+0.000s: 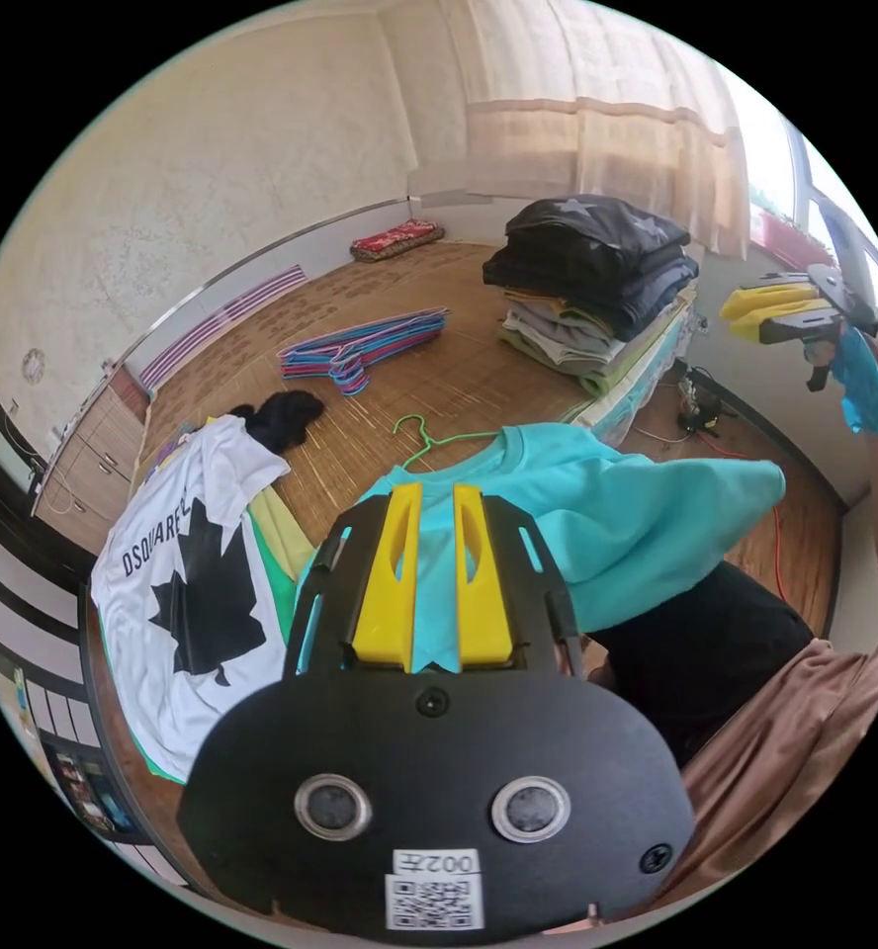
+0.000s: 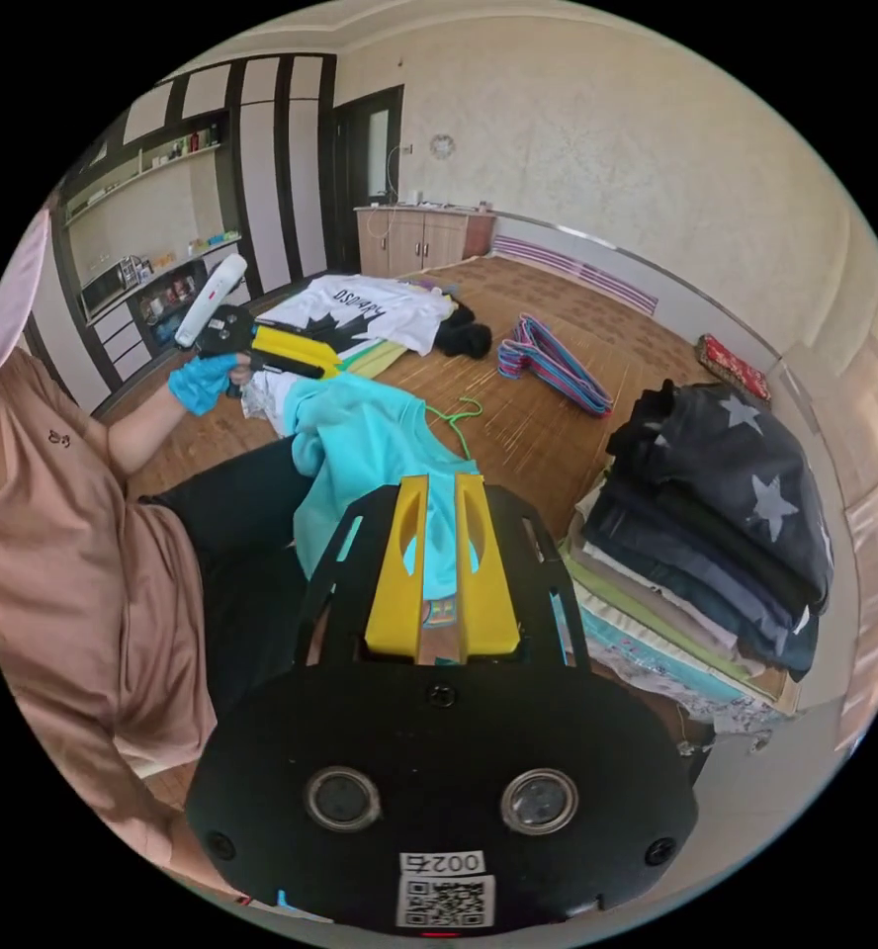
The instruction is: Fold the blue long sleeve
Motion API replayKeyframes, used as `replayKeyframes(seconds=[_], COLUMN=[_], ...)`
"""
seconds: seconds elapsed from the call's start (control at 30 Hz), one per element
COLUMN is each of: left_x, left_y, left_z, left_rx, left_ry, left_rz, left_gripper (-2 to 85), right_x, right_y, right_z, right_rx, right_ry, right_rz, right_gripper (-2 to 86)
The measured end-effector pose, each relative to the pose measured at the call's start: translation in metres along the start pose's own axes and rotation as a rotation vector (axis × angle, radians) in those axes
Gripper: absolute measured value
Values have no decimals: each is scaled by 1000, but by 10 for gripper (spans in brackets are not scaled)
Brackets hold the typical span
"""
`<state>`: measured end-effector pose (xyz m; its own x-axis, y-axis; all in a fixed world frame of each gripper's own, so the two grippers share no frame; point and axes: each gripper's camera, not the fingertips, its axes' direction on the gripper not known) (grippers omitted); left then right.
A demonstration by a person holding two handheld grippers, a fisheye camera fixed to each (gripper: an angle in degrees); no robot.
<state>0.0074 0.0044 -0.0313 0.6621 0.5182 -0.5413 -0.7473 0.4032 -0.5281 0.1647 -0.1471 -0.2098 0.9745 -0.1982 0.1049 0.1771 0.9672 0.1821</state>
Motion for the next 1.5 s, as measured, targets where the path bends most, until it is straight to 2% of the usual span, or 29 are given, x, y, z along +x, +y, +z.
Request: replayKeyframes(seconds=[0.2,0.43,0.73,0.97,1.17,1.5], left_x=[-22,-40,-63,-72,-73,-72], left_y=[-12,-25,-55,-69,-74,-74], left_z=[35,57,79,85,83,64], left_rx=[-65,-96,-100,-88,-81,-54], left_ry=[37,59,63,80,84,56], left_rz=[-49,-64,-69,-81,-87,-93], left_gripper=[24,25,24,24,25,24], right_x=[6,34,64,74,81,68], right_y=[-49,-95,-125,-137,-141,-140], right_z=[91,231,323,341,346,309], right_rx=[2,-179,-312,-319,-319,-182], right_ry=[-36,-64,-85,-117,-171,-132], right_rz=[0,31,28,0,10,-36], right_gripper=[66,73,71,57,5,-7])
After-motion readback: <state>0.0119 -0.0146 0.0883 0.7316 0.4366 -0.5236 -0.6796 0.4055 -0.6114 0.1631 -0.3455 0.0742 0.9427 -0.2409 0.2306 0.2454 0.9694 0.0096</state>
